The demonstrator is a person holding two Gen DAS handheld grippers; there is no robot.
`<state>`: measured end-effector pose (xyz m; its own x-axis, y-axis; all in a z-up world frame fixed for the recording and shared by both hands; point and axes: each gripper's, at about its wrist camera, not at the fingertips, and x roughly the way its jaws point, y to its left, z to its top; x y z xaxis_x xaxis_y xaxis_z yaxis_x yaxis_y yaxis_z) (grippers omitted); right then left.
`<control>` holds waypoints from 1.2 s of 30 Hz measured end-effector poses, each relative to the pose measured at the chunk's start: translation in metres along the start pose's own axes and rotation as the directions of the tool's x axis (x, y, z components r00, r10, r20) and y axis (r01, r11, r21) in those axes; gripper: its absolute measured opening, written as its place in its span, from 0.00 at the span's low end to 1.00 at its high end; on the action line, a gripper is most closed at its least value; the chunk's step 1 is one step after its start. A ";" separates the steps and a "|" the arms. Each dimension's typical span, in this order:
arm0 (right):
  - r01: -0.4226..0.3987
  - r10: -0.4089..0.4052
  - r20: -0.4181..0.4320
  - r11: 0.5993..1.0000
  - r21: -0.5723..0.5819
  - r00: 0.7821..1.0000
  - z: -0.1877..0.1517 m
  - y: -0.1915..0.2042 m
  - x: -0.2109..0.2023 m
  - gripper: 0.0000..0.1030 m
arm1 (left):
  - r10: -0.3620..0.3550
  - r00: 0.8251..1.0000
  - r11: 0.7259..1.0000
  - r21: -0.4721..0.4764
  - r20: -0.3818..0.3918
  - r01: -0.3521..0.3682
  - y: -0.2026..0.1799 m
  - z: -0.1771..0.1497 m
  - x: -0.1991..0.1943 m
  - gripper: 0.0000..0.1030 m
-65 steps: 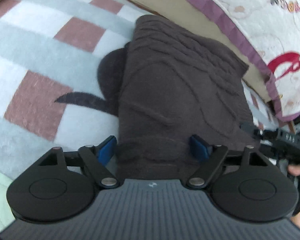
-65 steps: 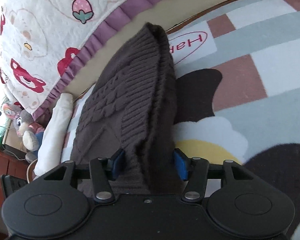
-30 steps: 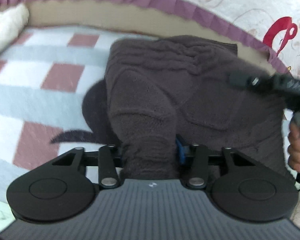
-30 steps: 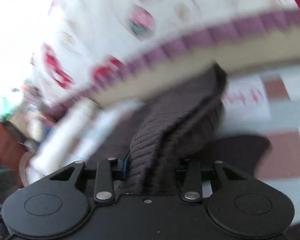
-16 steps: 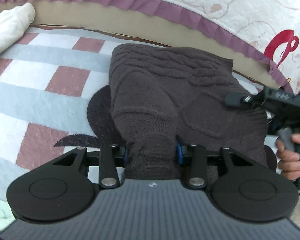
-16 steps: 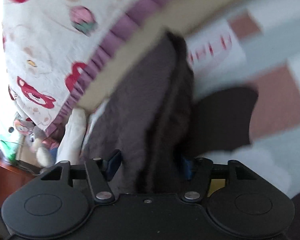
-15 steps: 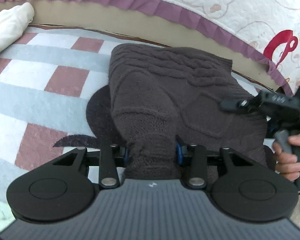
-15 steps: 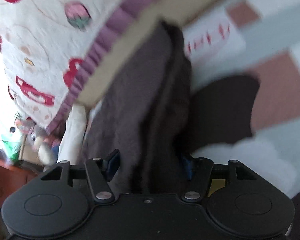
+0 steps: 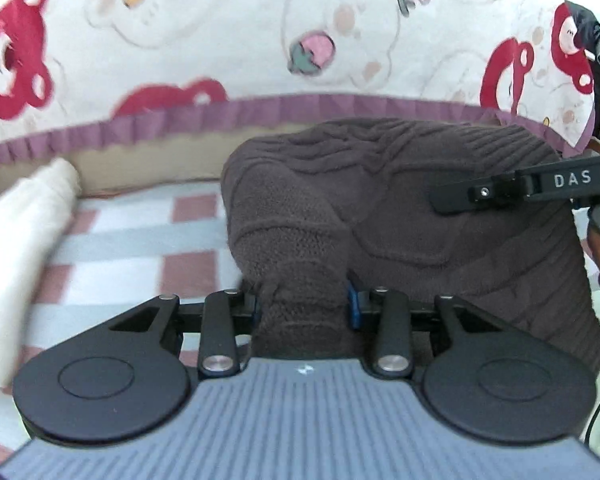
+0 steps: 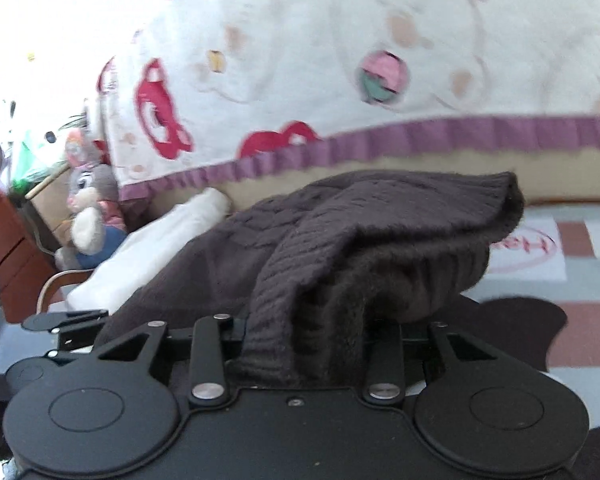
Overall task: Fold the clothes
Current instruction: 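Grasp the folded sweater bundle with both grippers, then lift the folded sweater with both grippers and carry it toward the cream blanket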
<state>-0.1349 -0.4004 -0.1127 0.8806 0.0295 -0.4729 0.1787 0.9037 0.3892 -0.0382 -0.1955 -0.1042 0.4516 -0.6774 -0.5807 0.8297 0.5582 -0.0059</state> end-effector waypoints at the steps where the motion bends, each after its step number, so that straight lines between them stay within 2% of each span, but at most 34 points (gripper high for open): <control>1: -0.012 0.012 0.003 1.000 -0.012 1.000 0.003 0.007 -0.002 0.42 | 0.005 1.000 1.000 0.019 0.003 -0.005 0.007 -0.001 -0.011 0.34; 5: -0.070 0.072 0.019 0.995 -0.073 0.997 0.010 0.050 -0.004 0.42 | 0.021 1.000 1.000 0.004 0.006 -0.021 0.039 -0.004 -0.052 0.34; 9: -0.143 0.146 0.012 0.983 -0.118 0.989 0.016 0.103 0.015 0.42 | 0.102 0.995 0.995 0.008 0.016 -0.102 0.078 -0.010 -0.092 0.35; 15: -0.255 0.251 -0.043 0.947 -0.198 0.967 0.031 0.189 0.064 0.42 | 0.242 0.970 0.969 0.050 -0.009 -0.242 0.147 -0.014 -0.139 0.35; 19: -0.302 0.301 -0.034 0.930 -0.212 0.953 0.045 0.242 0.096 0.41 | 0.313 0.949 0.950 0.020 -0.042 -0.313 0.207 0.002 -0.160 0.35; 21: -0.330 0.335 -0.014 0.919 -0.218 0.942 0.044 0.262 0.104 0.41 | 0.348 0.936 0.937 0.038 -0.048 -0.346 0.225 0.009 -0.172 0.35; 24: -0.357 0.365 0.004 0.911 -0.207 0.931 0.032 0.279 0.115 0.41 | 0.404 0.913 0.911 0.121 -0.058 -0.395 0.235 0.007 -0.182 0.35; 25: -0.366 0.374 0.005 0.911 -0.193 0.928 0.027 0.281 0.119 0.41 | 0.408 0.911 0.908 0.131 -0.060 -0.398 0.238 0.004 -0.184 0.35; 28: -0.378 0.386 0.010 0.907 -0.187 0.922 0.018 0.288 0.130 0.41 | 0.407 0.911 0.910 0.110 -0.065 -0.399 0.255 -0.007 -0.186 0.35; 31: -0.396 0.401 -0.021 0.894 -0.211 0.916 0.022 0.297 0.149 0.41 | 0.437 0.895 0.898 0.095 -0.089 -0.429 0.276 -0.013 -0.174 0.35; 36: -0.378 0.383 -0.035 0.887 -0.265 0.923 0.021 0.298 0.173 0.41 | 0.428 0.897 0.904 0.046 -0.113 -0.425 0.300 -0.018 -0.149 0.35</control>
<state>0.0794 -0.1347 -0.0622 0.8658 0.3884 -0.3155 -0.2909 0.9037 0.3143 0.1375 0.0817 -0.0344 0.7228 -0.3145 -0.6153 0.5731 0.7704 0.2794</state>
